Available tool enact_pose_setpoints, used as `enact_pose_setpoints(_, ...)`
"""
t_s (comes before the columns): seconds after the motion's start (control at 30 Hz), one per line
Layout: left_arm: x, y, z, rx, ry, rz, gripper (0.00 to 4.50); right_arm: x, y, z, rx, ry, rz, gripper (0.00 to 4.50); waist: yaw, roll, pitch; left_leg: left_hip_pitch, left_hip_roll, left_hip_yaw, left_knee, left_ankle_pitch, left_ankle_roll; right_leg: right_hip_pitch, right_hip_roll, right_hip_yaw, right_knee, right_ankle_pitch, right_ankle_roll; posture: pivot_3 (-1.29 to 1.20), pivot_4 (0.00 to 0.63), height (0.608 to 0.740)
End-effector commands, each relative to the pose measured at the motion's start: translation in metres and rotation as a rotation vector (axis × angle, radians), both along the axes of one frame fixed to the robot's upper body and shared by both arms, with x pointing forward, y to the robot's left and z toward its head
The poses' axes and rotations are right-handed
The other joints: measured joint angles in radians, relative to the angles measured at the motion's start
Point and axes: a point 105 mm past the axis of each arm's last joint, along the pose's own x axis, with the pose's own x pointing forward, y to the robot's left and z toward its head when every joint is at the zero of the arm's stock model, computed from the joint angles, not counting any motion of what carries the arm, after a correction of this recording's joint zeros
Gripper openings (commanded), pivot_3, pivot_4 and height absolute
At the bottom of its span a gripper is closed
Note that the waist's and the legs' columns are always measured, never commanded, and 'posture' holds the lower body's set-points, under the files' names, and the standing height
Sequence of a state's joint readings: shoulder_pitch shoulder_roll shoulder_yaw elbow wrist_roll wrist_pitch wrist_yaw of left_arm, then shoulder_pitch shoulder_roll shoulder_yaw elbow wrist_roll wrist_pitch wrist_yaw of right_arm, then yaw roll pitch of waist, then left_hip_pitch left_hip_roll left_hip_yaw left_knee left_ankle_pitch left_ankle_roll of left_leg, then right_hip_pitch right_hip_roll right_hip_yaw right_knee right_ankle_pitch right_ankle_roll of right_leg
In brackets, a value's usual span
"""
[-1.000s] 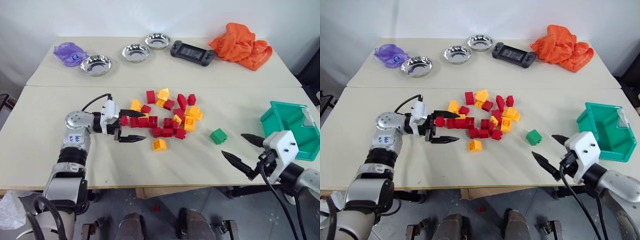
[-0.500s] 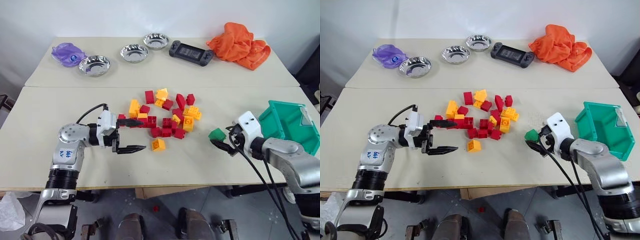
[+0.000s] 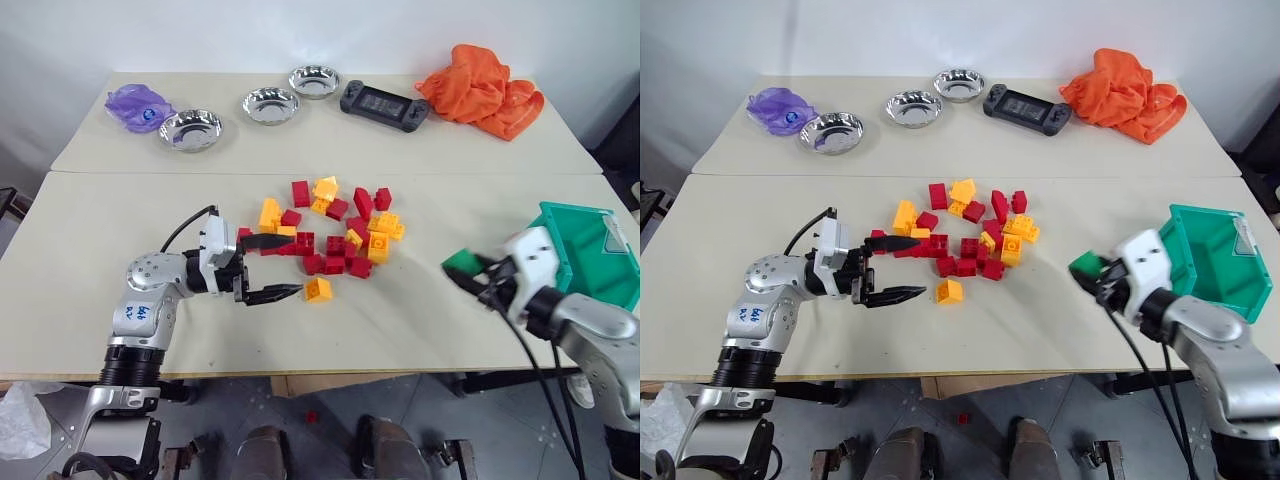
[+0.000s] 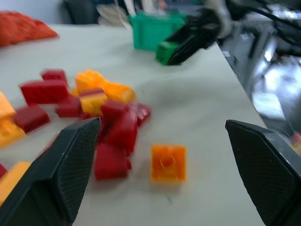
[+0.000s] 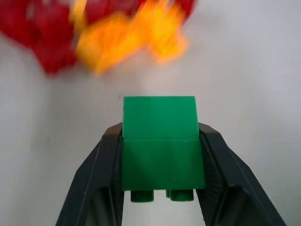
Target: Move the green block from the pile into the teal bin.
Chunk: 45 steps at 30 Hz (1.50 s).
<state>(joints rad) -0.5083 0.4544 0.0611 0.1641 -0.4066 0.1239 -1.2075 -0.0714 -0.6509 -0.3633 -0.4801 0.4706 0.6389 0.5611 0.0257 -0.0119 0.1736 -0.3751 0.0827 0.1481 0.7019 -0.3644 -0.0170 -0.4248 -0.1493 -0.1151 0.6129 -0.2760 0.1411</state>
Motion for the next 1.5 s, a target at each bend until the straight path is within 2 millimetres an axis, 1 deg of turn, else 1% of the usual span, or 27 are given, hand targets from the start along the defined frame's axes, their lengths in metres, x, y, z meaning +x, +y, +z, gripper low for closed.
enact_pose_setpoints(0.03,0.002,-0.007,0.020,-0.081,-0.053,0.019,4.50,-0.020,-0.028,0.047,0.050,-0.221,-0.151,1.53,0.000,0.000,0.000,0.000,0.000,0.000,0.000,0.000,0.000,0.000,0.000,0.000,0.001,0.000,0.000,0.00,0.150,0.740)
enact_pose_setpoints(0.1,0.005,-0.020,0.025,-0.134,-0.038,0.005,4.50,-0.026,-0.063,0.063,0.026,-0.284,-0.309,1.53,-0.001,0.000,0.000,0.001,0.000,0.000,0.000,0.000,0.000,0.000,0.000,0.001,0.001,0.000,0.000,0.00,0.150,0.740)
enact_pose_setpoints(0.13,0.005,-0.024,0.026,-0.150,-0.033,-0.003,4.50,-0.029,-0.076,0.069,0.018,-0.306,-0.362,1.53,0.001,0.000,0.000,0.001,0.000,0.000,0.000,0.000,0.000,0.000,0.000,0.001,0.001,0.000,0.000,0.00,0.150,0.740)
enact_pose_setpoints(0.17,0.006,-0.029,0.028,-0.155,-0.038,-0.011,4.50,-0.028,-0.088,0.070,-0.003,-0.294,-0.413,1.53,0.002,0.000,0.000,0.000,0.000,0.000,0.001,0.000,0.000,0.001,0.000,0.001,0.000,0.000,0.000,0.00,0.150,0.740)
enact_pose_setpoints(0.23,0.005,-0.034,0.029,-0.149,-0.050,-0.027,4.50,-0.025,-0.100,0.069,-0.055,-0.267,-0.456,1.53,-0.001,0.000,0.000,0.001,0.000,0.000,0.001,0.000,0.000,0.001,0.000,0.001,0.000,0.000,0.000,0.00,0.150,0.740)
enact_pose_setpoints(0.33,0.007,-0.039,0.035,-0.156,-0.065,-0.042,4.50,-0.013,-0.125,0.067,-0.112,-0.203,-0.546,1.53,-0.007,0.001,0.000,0.003,0.000,0.002,-0.001,0.000,0.000,0.001,0.000,0.002,0.000,0.000,0.000,0.00,0.150,0.740)
enact_pose_setpoints(0.43,0.007,-0.038,0.035,-0.146,-0.065,-0.038,4.50,-0.004,-0.140,0.058,-0.071,-0.143,-0.592,1.53,-0.013,0.001,-0.001,0.003,0.000,0.002,-0.002,0.000,0.000,0.001,0.000,0.002,0.000,0.000,0.000,0.00,0.150,0.740)
enact_pose_setpoints(0.5,0.006,-0.035,0.034,-0.130,-0.061,-0.034,4.50,0.000,-0.143,0.052,-0.028,-0.112,-0.591,1.53,-0.014,0.001,-0.001,0.004,0.000,0.002,-0.002,0.000,0.000,0.001,0.000,0.002,0.000,0.000,0.000,0.00,0.150,0.740)
enact_pose_setpoints(0.57,0.007,-0.031,0.032,-0.114,-0.060,-0.015,4.50,0.003,-0.142,0.048,-0.027,-0.097,-0.571,2.24,-0.015,0.001,-0.001,0.003,0.000,0.002,-0.002,0.000,0.000,0.001,0.000,0.002,0.000,0.000,0.000,0.00,0.150,0.740)
enact_pose_setpoints(0.6,0.007,-0.029,0.031,-0.107,-0.061,-0.009,4.50,0.004,-0.143,0.048,-0.031,-0.102,-0.570,2.39,-0.017,0.001,-0.001,0.003,0.000,0.002,-0.002,0.000,0.000,0.001,0.000,0.002,-0.001,0.000,0.000,0.00,0.150,0.740)
enact_pose_setpoints(0.63,0.008,-0.026,0.031,-0.100,-0.066,0.005,4.50,0.005,-0.142,0.046,-0.022,-0.099,-0.559,2.72,-0.018,0.001,-0.001,0.003,0.000,0.002,-0.002,0.000,0.000,0.001,0.000,0.002,-0.001,0.000,0.000,0.00,0.150,0.740)
enact_pose_setpoints(0.8,0.013,-0.007,0.025,-0.050,-0.084,0.104,4.50,0.004,-0.128,0.044,-0.039,-0.131,-0.440,4.39,-0.016,0.001,-0.001,0.003,0.000,0.002,-0.002,0.000,0.000,0.001,0.000,0.002,-0.001,0.000,0.000,0.00,0.150,0.740)
enact_pose_setpoints(0.83,0.016,-0.003,0.024,-0.043,-0.094,0.131,4.50,0.003,-0.123,0.045,-0.045,-0.146,-0.405,4.45,-0.016,0.001,0.000,0.003,0.000,0.002,-0.002,0.000,0.000,0.001,0.000,0.002,-0.001,0.000,0.000,0.00,0.150,0.740)
enact_pose_setpoints(0.9,0.021,0.009,0.016,-0.003,-0.051,0.196,4.50,0.000,-0.104,0.046,-0.031,-0.178,-0.279,4.45,-0.017,0.001,-0.001,0.003,0.000,0.002,-0.002,0.000,0.000,0.001,0.000,0.002,-0.001,0.000,0.000,0.00,0.150,0.740)
enact_pose_setpoints(0.93,0.021,0.013,0.015,-0.006,-0.053,0.210,4.50,0.000,-0.105,0.035,-0.040,-0.118,-0.284,4.45,-0.019,0.001,-0.001,0.003,0.000,0.002,-0.002,0.000,0.000,0.001,0.000,0.002,-0.001,0.000,0.000,0.00,0.150,0.740)
enact_pose_setpoints(0.97,0.022,0.017,0.015,-0.008,-0.053,0.224,4.50,0.000,-0.108,0.030,-0.065,-0.101,-0.295,4.45,-0.019,0.001,-0.001,0.003,0.000,0.002,-0.002,0.000,0.000,0.001,0.000,0.002,-0.001,0.000,0.000,0.00,0.150,0.740)
enact_pose_setpoints(1.0,0.022,0.020,0.016,-0.009,-0.064,0.233,4.50,0.001,-0.117,0.020,-0.079,-0.052,-0.340,4.45,-0.019,0.001,-0.001,0.003,0.000,0.002,-0.002,0.000,0.000,0.001,0.000,0.002,-0.001,0.000,0.000,0.00,0.150,0.740)
enact_pose_setpoints(1.03,0.021,0.021,0.017,-0.011,-0.072,0.234,4.50,0.002,-0.125,0.018,-0.093,-0.048,-0.379,4.45,-0.019,0.001,-0.001,0.003,0.000,0.002,-0.002,0.000,0.000,0.001,0.000,0.002,-0.001,0.000,0.000,0.00,0.150,0.740)
enact_pose_setpoints(1.13,0.019,0.024,0.018,-0.016,-0.077,0.247,4.50,0.004,-0.148,0.019,-0.073,-0.074,-0.483,4.45,-0.017,0.001,-0.001,0.003,0.000,0.002,-0.002,0.000,0.000,0.002,0.000,0.002,-0.001,0.000,0.001,0.00,0.150,0.740)
enact_pose_setpoints(1.2,0.018,0.024,0.018,-0.019,-0.077,0.248,4.50,0.005,-0.156,0.022,-0.087,-0.098,-0.520,4.45,-0.020,0.002,-0.001,0.004,0.000,0.002,-0.002,0.000,0.000,0.002,0.000,0.002,-0.001,0.000,0.001,0.00,0.150,0.740)
enact_pose_setpoints(1.37,0.014,0.021,0.015,-0.020,-0.067,0.235,4.50,0.004,-0.140,0.028,-0.090,-0.136,-0.455,4.45,-0.027,0.002,0.000,0.004,0.000,0.002,-0.003,0.000,0.000,0.002,0.000,0.002,-0.001,0.000,0.001,0.00,0.150,0.740)
enact_pose_setpoints(1.47,0.015,0.022,0.015,-0.020,-0.067,0.237,4.50,0.002,-0.140,0.029,-0.092,-0.134,-0.457,4.45,-0.026,0.002,0.000,0.004,0.000,0.002,-0.003,0.000,0.000,0.002,0.000,0.002,-0.001,0.000,0.001,0.00,0.150,0.740)
enact_pose_setpoints(1.5,0.014,0.022,0.015,-0.020,-0.067,0.239,4.50,0.002,-0.133,0.034,-0.090,-0.167,-0.419,4.45,-0.026,0.002,0.000,0.004,0.000,0.002,-0.002,0.000,0.000,0.002,0.000,0.002,-0.001,0.000,0.001,0.00,0.150,0.740)
